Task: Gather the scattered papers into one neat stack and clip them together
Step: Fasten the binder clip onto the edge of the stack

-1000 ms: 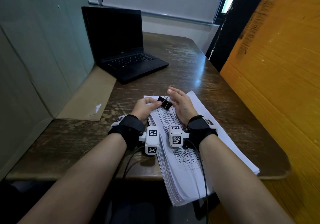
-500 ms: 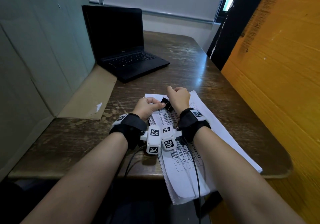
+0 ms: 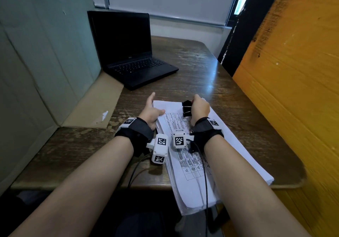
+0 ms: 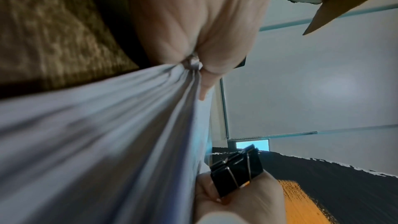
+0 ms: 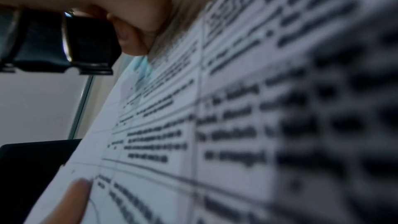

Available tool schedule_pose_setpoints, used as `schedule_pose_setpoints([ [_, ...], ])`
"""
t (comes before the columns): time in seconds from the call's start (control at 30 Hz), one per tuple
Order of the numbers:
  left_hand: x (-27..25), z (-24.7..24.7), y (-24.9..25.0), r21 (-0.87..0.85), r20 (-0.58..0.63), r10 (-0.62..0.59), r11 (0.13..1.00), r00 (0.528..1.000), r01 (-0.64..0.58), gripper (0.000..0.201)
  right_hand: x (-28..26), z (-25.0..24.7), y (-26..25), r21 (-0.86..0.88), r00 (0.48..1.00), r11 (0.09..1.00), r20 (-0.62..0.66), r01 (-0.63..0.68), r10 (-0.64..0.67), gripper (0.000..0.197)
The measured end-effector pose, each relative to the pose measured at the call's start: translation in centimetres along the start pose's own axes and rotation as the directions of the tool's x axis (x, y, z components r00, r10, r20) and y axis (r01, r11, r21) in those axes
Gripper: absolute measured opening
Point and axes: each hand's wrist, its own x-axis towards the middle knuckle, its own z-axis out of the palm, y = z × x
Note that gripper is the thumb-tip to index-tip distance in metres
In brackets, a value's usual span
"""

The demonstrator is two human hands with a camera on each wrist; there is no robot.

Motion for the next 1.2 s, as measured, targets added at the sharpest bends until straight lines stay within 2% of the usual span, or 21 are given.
schedule_pose_setpoints([
  [0.07, -0.2, 0.2, 0.4, -0.073, -0.041, -0.049, 0.996, 0.998, 0.046, 0.086, 1.4, 0.1, 0.7, 0.023, 0.999, 0.999, -0.021, -0.032, 0.033, 0.021],
  [0.1, -0.4, 0.4, 0.5, -0.078, -0.053, -0.071, 0.995, 0.996, 0.066, 0.081, 1.4, -0.1, 0.5, 0.033, 0.999, 0.998, -0.021, -0.048, 0.049, 0.022],
  [0.17, -0.9, 0.7, 0.7, -0.023, -0.062, -0.052, 0.998, 0.997, 0.051, 0.056, -0.1, -1.3, -1.1, -0.003, 1.0, 1.0, -0.027, -0.01, 0.01, 0.025],
  [0.23, -1.3, 0.9, 1.1, 0.047, -0.042, 0.03, 0.999, 0.999, -0.028, 0.037, -0.6, -2.5, -3.0, -0.071, 0.978, 0.982, -0.104, 0.174, -0.18, 0.032],
  [0.27, -1.6, 1.1, 1.5, 0.078, -0.02, 0.09, 0.993, 0.996, -0.088, 0.033, -0.7, -3.2, -4.0, -0.109, 0.937, 0.943, -0.125, 0.315, -0.327, 0.035],
  [0.3, -2.0, 1.3, 2.0, 0.113, 0.011, 0.159, 0.981, 0.987, -0.159, 0.029, -0.8, -3.9, -5.2, -0.164, 0.864, 0.869, -0.125, 0.467, -0.488, 0.036],
  [0.33, -2.3, 1.6, 2.6, 0.155, 0.048, 0.23, 0.96, 0.972, -0.235, 0.028, -0.9, -4.3, -6.2, -0.234, 0.755, 0.753, -0.102, 0.614, -0.648, 0.035],
  [0.37, -2.8, 1.9, 3.3, 0.204, 0.091, 0.296, 0.929, 0.951, -0.309, 0.029, -1.0, -4.7, -7.3, -0.305, 0.623, 0.609, -0.061, 0.732, -0.78, 0.033],
  [0.43, -3.6, 2.5, 4.5, 0.272, 0.172, 0.404, 0.857, 0.898, -0.438, 0.029, -1.3, -5.6, -9.6, -0.371, 0.362, 0.329, 0.021, 0.869, -0.932, 0.028],
  [0.47, -4.0, 2.8, 5.0, 0.28, 0.202, 0.446, 0.827, 0.872, -0.487, 0.027, -1.2, -6.0, -10.7, -0.392, 0.25, 0.213, 0.045, 0.895, -0.967, 0.026],
  [0.5, -4.3, 3.1, 5.4, 0.282, 0.214, 0.479, 0.804, 0.851, -0.524, 0.024, -1.3, -6.5, -11.8, -0.412, 0.163, 0.12, 0.07, 0.903, -0.984, 0.025],
  [0.53, -4.5, 3.4, 5.8, 0.28, 0.217, 0.51, 0.784, 0.832, -0.554, 0.025, -1.3, -6.9, -12.6, -0.432, 0.098, 0.05, 0.091, 0.901, -0.991, 0.024],
  [0.63, -5.5, 4.3, 6.7, 0.253, 0.23, 0.574, 0.745, 0.786, -0.617, 0.018, -1.5, -7.6, -14.1, -0.474, -0.025, -0.097, 0.155, 0.875, -0.988, 0.023],
  [0.73, -6.3, 5.1, 7.1, 0.236, 0.231, 0.62, 0.711, 0.749, -0.662, 0.009, -1.7, -8.1, -15.0, -0.473, -0.086, -0.153, 0.16, 0.868, -0.983, 0.024],
  [0.8, -6.5, 5.4, 7.3, 0.214, 0.216, 0.645, 0.702, 0.733, -0.68, 0.012, -2.0, -8.4, -15.8, -0.464, -0.117, -0.18, 0.162, 0.867, -0.98, 0.025],
  [0.87, -6.7, 5.7, 7.4, 0.213, 0.212, 0.663, 0.686, 0.718, -0.696, 0.012, -2.3, -8.6, -16.6, -0.436, -0.123, -0.187, 0.17, 0.881, -0.978, 0.026],
  [0.93, -7.1, 6.0, 7.7, 0.234, 0.218, 0.692, 0.647, 0.688, -0.726, 0.007, -2.7, -8.6, -17.2, -0.379, -0.103, -0.166, 0.181, 0.91, -0.978, 0.027],
  [1.1, -8.1, 6.5, 8.3, 0.318, 0.226, 0.797, 0.483, 0.56, -0.816, 0.021, -3.5, -9.1, -18.8, -0.319, -0.054, -0.114, 0.19, 0.941, -0.98, 0.027],
  [1.2, -8.6, 6.9, 8.8, 0.326, 0.239, 0.845, 0.394, 0.478, -0.86, 0.023, -4.4, -9.3, -19.7, -0.3, -0.111, -0.17, 0.203, 0.939, -0.973, 0.026],
])
